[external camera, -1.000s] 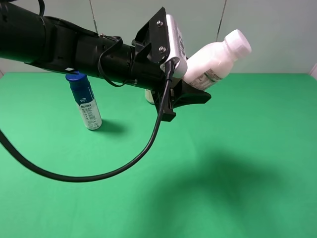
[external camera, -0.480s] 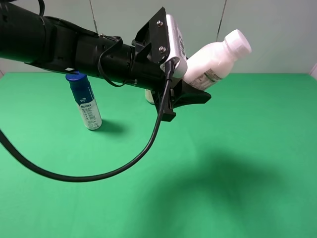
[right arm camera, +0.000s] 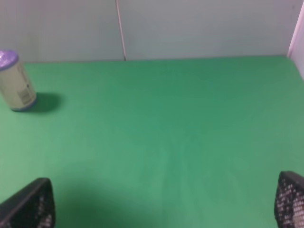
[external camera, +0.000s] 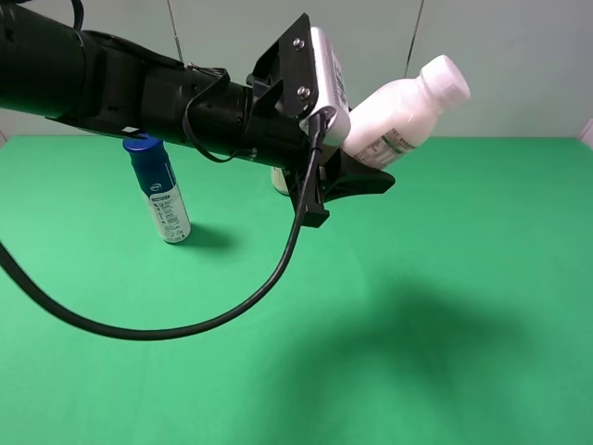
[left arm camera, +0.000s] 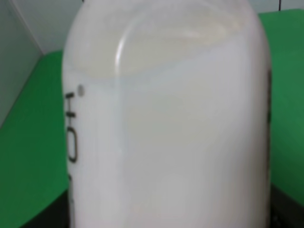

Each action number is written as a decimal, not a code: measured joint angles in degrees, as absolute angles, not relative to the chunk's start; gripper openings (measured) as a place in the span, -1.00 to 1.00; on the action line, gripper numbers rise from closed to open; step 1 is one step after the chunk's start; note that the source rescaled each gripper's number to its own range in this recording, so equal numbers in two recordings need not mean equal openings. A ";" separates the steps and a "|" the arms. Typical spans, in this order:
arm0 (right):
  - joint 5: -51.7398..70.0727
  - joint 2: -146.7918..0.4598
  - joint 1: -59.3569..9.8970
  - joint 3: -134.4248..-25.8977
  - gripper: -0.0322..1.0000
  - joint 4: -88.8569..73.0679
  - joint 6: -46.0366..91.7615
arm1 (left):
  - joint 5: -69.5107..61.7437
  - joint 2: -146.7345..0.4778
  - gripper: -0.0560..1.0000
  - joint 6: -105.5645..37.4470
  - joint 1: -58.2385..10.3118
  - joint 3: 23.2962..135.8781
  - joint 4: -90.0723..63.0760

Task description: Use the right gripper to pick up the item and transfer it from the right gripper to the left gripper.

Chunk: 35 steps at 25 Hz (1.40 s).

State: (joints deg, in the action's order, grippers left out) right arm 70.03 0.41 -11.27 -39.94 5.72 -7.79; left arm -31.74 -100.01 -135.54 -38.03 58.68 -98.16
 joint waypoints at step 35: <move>59.17 0.48 -11.60 -28.14 1.00 2.47 -6.62 | -31.74 -100.01 -0.87 -134.40 -38.03 59.80 -97.98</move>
State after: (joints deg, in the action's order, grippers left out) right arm 59.17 0.48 -11.60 -28.14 2.47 -6.62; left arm -31.74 -100.01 -134.40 -38.03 59.80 -97.98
